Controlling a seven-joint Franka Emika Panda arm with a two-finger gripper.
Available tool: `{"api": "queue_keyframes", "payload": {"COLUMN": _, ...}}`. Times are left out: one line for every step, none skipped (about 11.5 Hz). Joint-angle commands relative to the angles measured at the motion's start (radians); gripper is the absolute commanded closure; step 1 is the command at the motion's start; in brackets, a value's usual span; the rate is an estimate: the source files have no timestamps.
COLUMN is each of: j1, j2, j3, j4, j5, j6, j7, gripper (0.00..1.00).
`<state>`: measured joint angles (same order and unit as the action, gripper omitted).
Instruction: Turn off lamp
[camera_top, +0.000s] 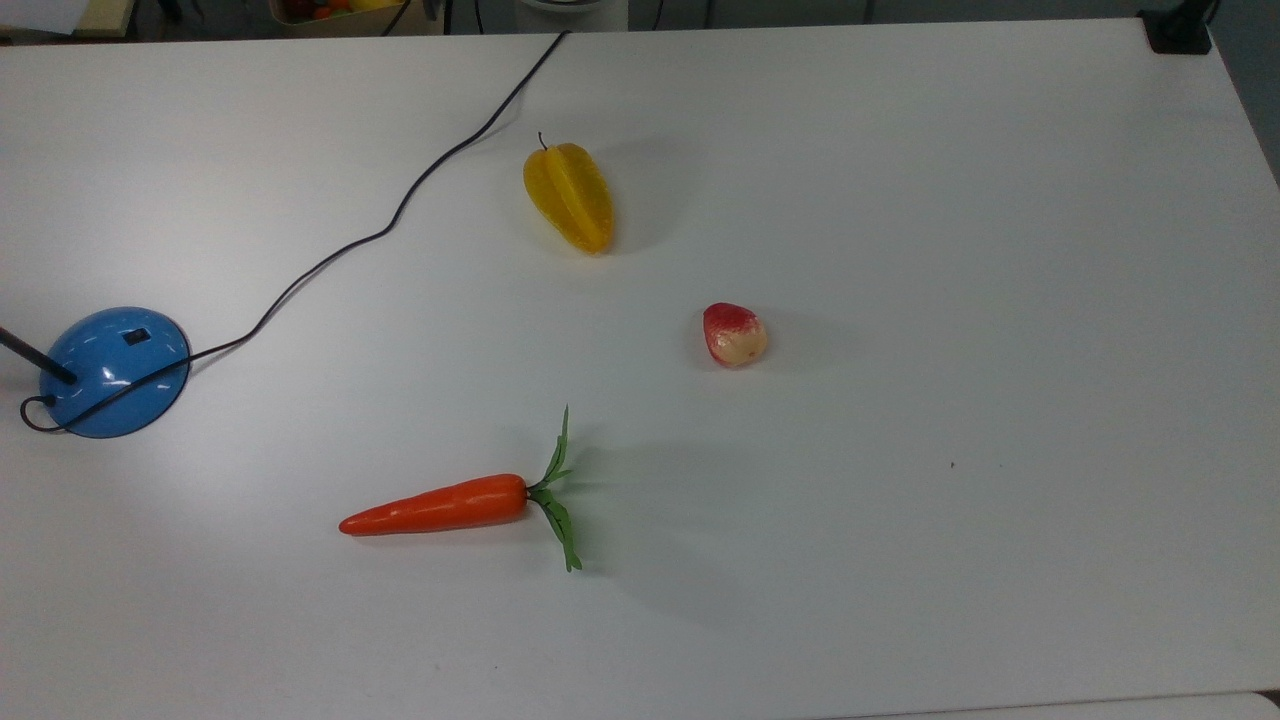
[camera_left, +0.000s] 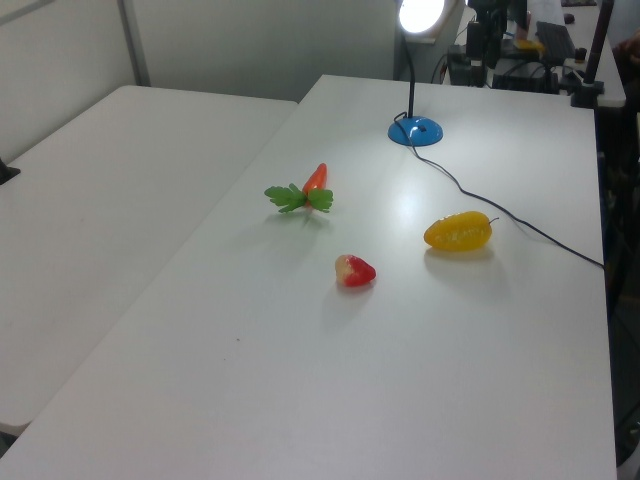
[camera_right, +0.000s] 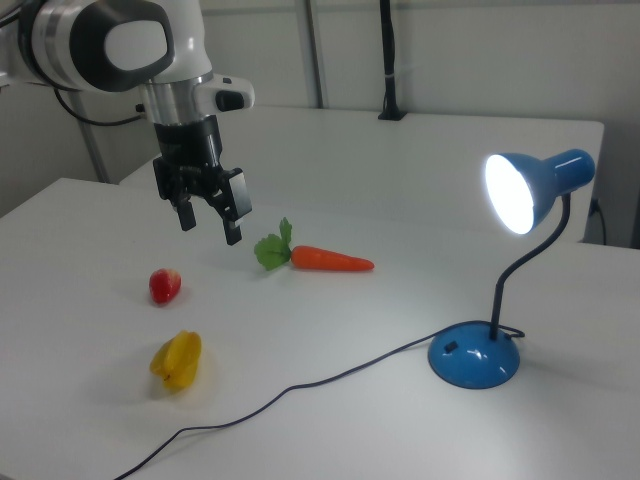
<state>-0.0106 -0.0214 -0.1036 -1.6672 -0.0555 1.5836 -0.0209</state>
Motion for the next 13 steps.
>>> {"api": "queue_keyframes", "payload": {"j1": -0.006, "j2": 0.006, "j3": 0.001, "j4": 0.015, "j5": 0.016, "j6": 0.018, "j7": 0.018, "gripper": 0.25}}
{"api": "queue_keyframes", "payload": {"j1": -0.008, "j2": 0.015, "j3": 0.001, "j4": 0.015, "j5": 0.016, "j6": 0.035, "j7": 0.018, "gripper": 0.35}}
{"api": "queue_keyframes", "payload": {"j1": -0.011, "j2": 0.03, "j3": -0.001, "j4": 0.015, "j5": 0.014, "j6": 0.062, "j7": 0.018, "gripper": 0.52}}
{"api": "queue_keyframes", "payload": {"j1": -0.031, "j2": 0.041, "j3": -0.001, "j4": 0.015, "j5": 0.014, "j6": 0.106, "j7": 0.018, "gripper": 0.7}}
{"api": "queue_keyframes", "payload": {"j1": -0.048, "j2": 0.049, "j3": -0.001, "j4": 0.015, "j5": 0.014, "j6": 0.142, "j7": 0.018, "gripper": 0.85}}
{"api": "queue_keyframes", "payload": {"j1": -0.061, "j2": 0.066, "j3": -0.001, "j4": 0.015, "j5": 0.014, "j6": 0.168, "j7": 0.018, "gripper": 0.93}}
{"api": "queue_keyframes", "payload": {"j1": -0.074, "j2": 0.078, "j3": -0.001, "j4": 0.015, "j5": 0.014, "j6": 0.196, "j7": 0.027, "gripper": 0.96}}
{"api": "queue_keyframes", "payload": {"j1": -0.09, "j2": 0.095, "j3": -0.001, "j4": 0.015, "j5": 0.013, "j6": 0.231, "j7": 0.07, "gripper": 0.97}}
{"api": "queue_keyframes", "payload": {"j1": -0.106, "j2": 0.118, "j3": -0.001, "j4": 0.015, "j5": 0.013, "j6": 0.271, "j7": 0.112, "gripper": 0.98}}
{"api": "queue_keyframes", "payload": {"j1": -0.12, "j2": 0.142, "j3": -0.001, "j4": 0.015, "j5": 0.013, "j6": 0.314, "j7": 0.155, "gripper": 0.99}}
{"api": "queue_keyframes", "payload": {"j1": -0.138, "j2": 0.158, "j3": -0.001, "j4": 0.014, "j5": 0.013, "j6": 0.358, "j7": 0.191, "gripper": 1.0}}
{"api": "queue_keyframes", "payload": {"j1": -0.161, "j2": 0.173, "j3": -0.001, "j4": 0.014, "j5": 0.013, "j6": 0.386, "j7": 0.218, "gripper": 1.0}}
{"api": "queue_keyframes", "payload": {"j1": -0.181, "j2": 0.182, "j3": -0.001, "j4": 0.012, "j5": 0.014, "j6": 0.409, "j7": 0.232, "gripper": 1.0}}
